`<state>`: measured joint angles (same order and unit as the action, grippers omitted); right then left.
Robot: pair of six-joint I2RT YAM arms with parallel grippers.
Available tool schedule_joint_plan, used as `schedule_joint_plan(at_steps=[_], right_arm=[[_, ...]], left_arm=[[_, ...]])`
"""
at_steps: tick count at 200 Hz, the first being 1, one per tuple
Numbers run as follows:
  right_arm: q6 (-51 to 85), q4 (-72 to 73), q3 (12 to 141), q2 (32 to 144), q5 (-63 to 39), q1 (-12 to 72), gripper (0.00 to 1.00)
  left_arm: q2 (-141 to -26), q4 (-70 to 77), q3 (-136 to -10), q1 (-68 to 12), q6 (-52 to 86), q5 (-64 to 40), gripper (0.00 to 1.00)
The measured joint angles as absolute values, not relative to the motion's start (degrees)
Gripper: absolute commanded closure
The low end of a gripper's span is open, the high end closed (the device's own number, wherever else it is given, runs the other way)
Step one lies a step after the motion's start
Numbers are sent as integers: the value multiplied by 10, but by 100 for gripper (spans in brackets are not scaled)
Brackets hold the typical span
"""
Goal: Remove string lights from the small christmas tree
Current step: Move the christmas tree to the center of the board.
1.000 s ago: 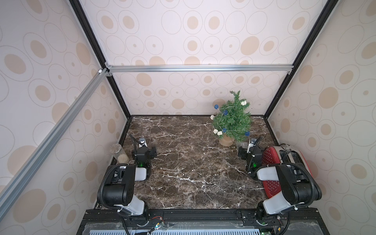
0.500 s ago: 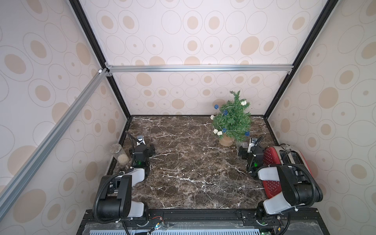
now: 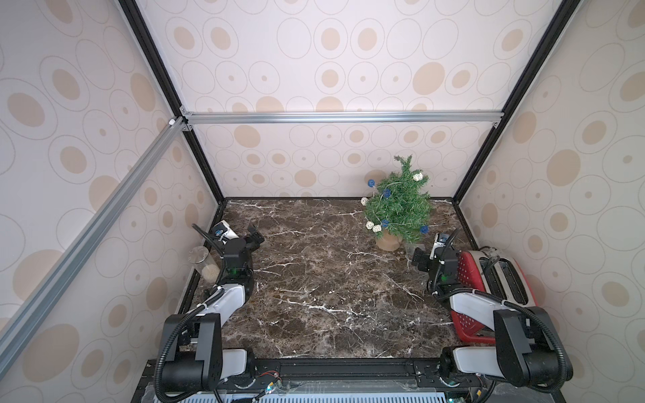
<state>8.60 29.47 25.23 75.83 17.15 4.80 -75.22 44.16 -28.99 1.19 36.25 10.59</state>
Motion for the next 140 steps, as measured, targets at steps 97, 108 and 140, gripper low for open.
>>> schedule_joint_plan(at_steps=[97, 108, 140], right_arm=[[88, 215, 317, 802, 107, 28, 1], [102, 212, 305, 769, 127, 30, 1], [204, 173, 321, 673, 194, 29, 0]], left_arm=[[-693, 364, -322, 32, 569, 26, 1], [-687, 344, -342, 32, 561, 15, 1], [-673, 307, -377, 31, 548, -7, 1]])
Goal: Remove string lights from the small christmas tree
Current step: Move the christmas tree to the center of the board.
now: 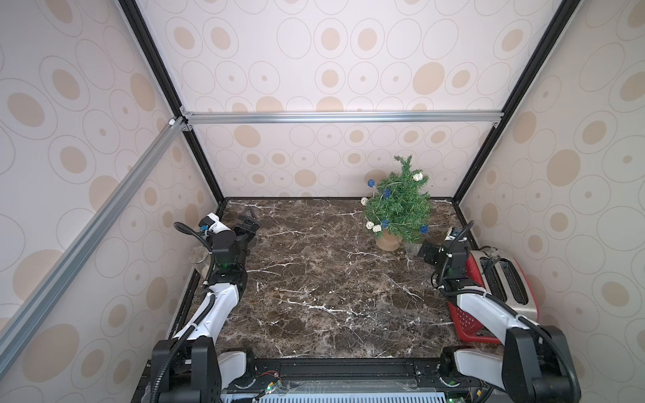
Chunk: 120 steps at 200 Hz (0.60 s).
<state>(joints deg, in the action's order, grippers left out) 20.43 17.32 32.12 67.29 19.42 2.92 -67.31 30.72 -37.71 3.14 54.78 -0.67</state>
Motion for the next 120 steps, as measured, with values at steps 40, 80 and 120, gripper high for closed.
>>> schedule_joint_plan(at_steps=[40, 80, 120], right_arm=[[279, 109, 419, 666, 162, 24, 0], [312, 69, 573, 721, 97, 11, 1], [399, 49, 741, 868, 5, -58, 12]], left_arm=[[-673, 243, -394, 22, 524, -17, 0], [-674, 207, -402, 6, 501, -26, 1], [-681, 191, -415, 1, 495, -41, 1]])
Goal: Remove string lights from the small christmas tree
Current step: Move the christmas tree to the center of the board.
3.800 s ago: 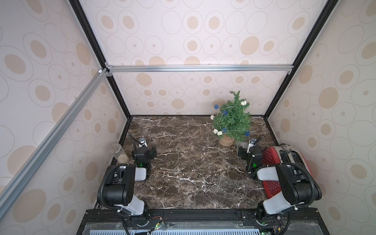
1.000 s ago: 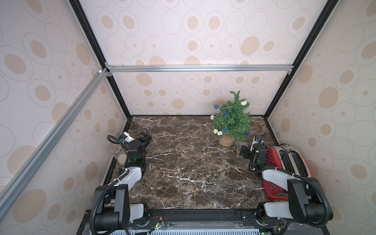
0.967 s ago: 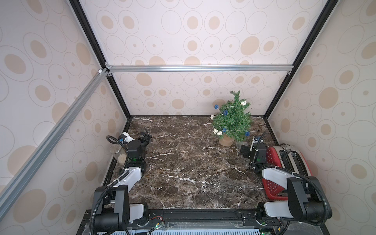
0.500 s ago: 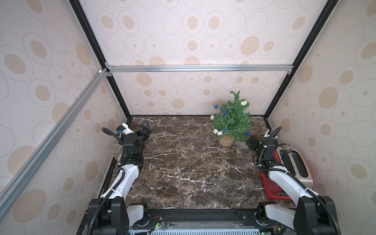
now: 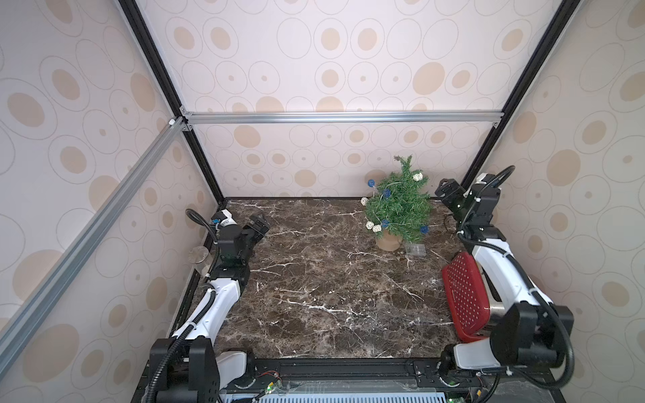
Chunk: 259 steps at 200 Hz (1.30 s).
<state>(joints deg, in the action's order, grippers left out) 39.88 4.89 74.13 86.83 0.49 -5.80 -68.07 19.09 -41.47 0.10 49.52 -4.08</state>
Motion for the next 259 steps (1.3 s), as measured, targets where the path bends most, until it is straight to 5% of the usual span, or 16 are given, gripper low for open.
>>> schedule_joint_plan(at_steps=[90, 153, 259], right_arm=[[499, -102, 943, 1131, -74, -71, 47], [506, -177, 1066, 1256, -150, -67, 50], [506, -183, 1018, 1288, -248, -18, 54]], left_arm=[[-665, 154, -428, -17, 476, -46, 1], [-665, 145, -435, -23, 467, -46, 1], [-665, 140, -446, -24, 463, -41, 1]])
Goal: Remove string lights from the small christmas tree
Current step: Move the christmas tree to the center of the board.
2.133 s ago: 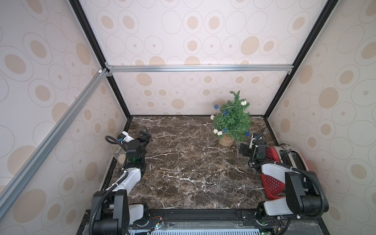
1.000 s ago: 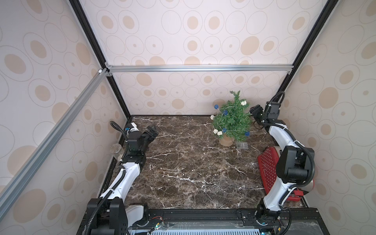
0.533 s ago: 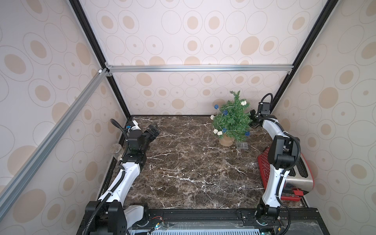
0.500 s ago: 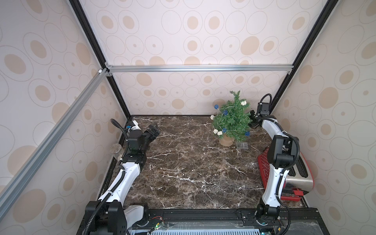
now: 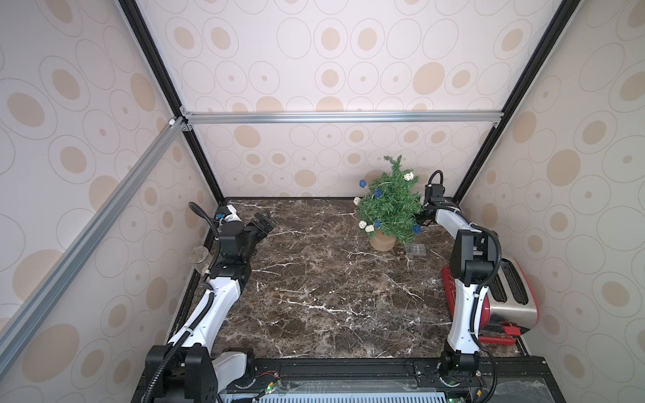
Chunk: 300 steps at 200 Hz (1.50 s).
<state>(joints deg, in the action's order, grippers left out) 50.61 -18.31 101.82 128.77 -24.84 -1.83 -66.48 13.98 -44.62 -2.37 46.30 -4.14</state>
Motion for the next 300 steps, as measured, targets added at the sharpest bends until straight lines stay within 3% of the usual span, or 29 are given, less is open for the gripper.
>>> schedule_joint_plan(at_steps=[53, 154, 300], right_arm=[[516, -136, 925, 1288, -294, -4, 54], [518, -8, 862, 1282, -389, 46, 56], [579, 121, 756, 1242, -364, 192, 56]], left_arm=[[-665, 130, -454, -24, 462, -42, 1], [-660, 109, -454, -24, 462, -56, 1], [-613, 67, -454, -35, 462, -86, 1]])
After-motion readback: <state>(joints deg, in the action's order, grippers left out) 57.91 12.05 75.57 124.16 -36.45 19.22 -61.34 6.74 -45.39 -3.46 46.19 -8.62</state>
